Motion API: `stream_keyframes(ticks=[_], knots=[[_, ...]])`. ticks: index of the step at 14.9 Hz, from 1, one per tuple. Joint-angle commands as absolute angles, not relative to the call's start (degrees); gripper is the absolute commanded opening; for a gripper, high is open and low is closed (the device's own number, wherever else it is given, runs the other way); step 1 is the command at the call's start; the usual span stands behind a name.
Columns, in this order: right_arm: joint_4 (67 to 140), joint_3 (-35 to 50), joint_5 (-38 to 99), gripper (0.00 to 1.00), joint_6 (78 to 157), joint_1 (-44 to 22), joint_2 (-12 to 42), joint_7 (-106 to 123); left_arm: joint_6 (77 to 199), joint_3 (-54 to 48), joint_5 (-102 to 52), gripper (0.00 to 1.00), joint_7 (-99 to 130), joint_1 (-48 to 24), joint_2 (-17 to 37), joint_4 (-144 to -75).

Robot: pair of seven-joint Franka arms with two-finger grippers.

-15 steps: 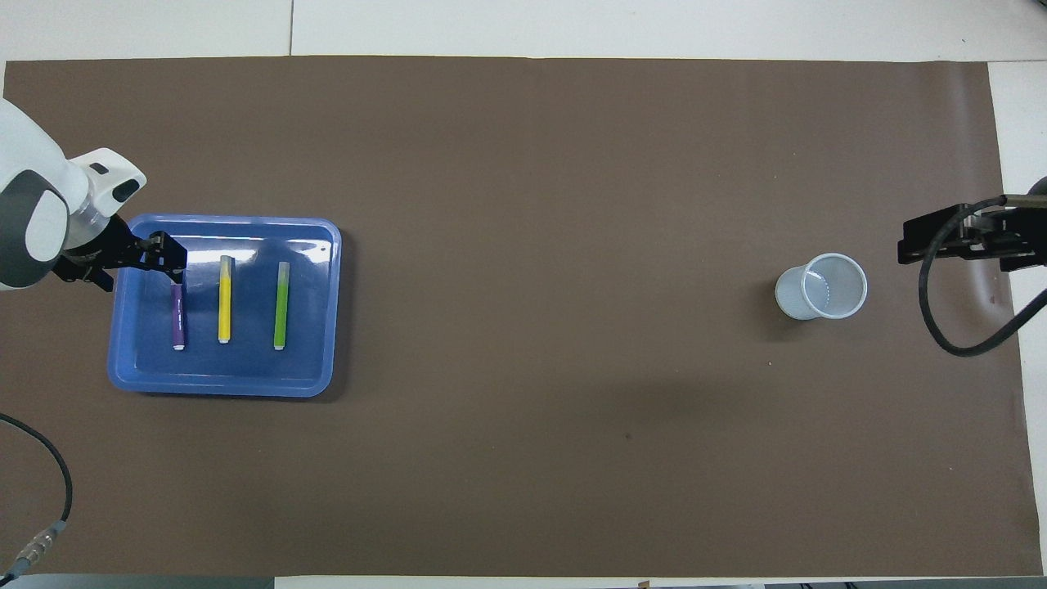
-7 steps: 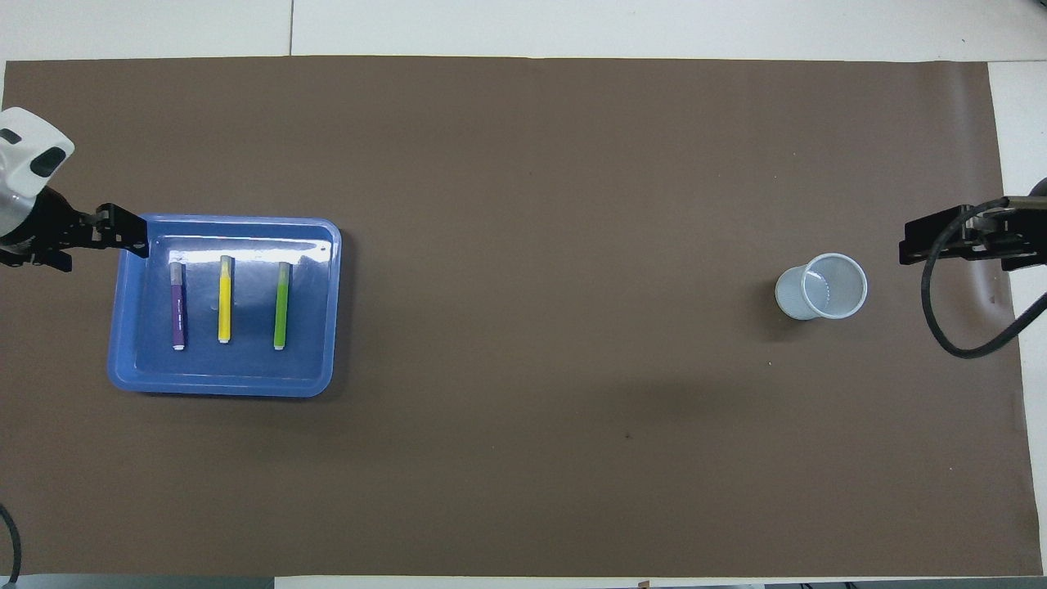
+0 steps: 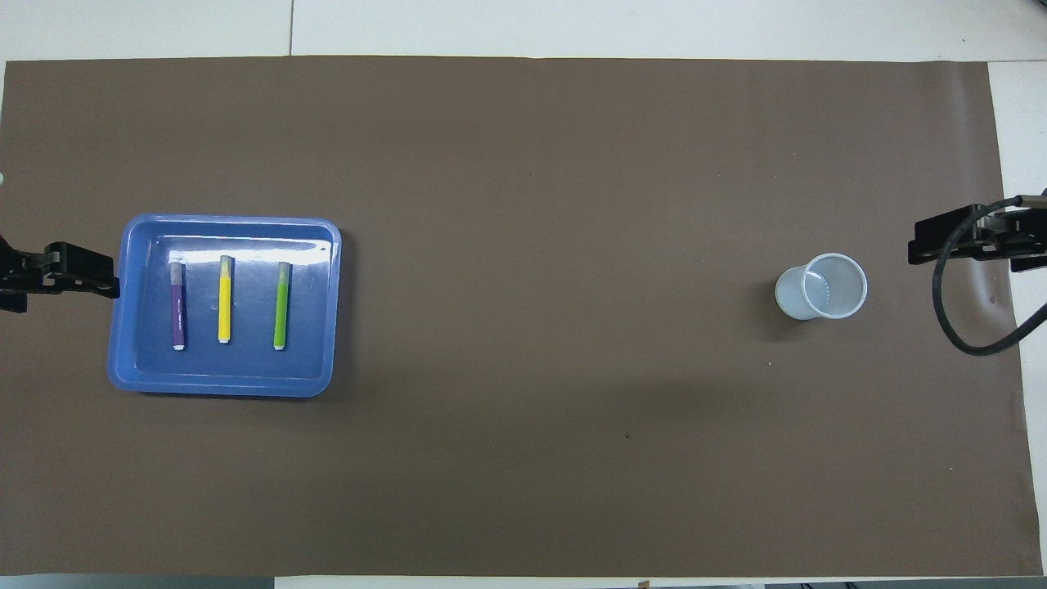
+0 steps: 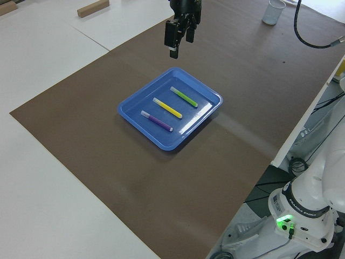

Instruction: Right arm passes pens to left for tray arrangement

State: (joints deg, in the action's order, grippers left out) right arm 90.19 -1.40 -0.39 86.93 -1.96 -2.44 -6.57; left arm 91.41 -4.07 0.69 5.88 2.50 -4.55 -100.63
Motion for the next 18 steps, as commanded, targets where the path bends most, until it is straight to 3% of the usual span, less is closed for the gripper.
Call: stream_keyframes(ticks=[1,3,8,12,18], knots=[[91.1,-1.5,0.8,1.0,86.4,-1.5,-3.3,-5.3,86.3,3.2,-2.5,1.0,6.6,-4.0,-3.9,-95.8],[91.1,-1.5,0.8,1.0,86.4,-1.5,-3.3,-5.3,82.2,2.1,-2.6,1.0,6.0,-3.2,-4.3,-93.7],[91.1,-1.5,0.8,1.0,86.4,-1.5,-3.3,-5.3,82.7,-1.3,-2.6,1.0,6.0,-1.4,-6.4,-96.0],[91.1,-1.5,0.8,1.0,86.4,-1.5,-3.3,-5.3,82.4,-1.1,-2.5,1.0,6.1,-2.2,-2.6,-91.7],[91.1,-1.5,0.8,1.0,86.4,-1.5,-3.3,-5.2,82.3,-1.3,-2.5,1.0,6.0,-1.8,-4.1,-91.8]])
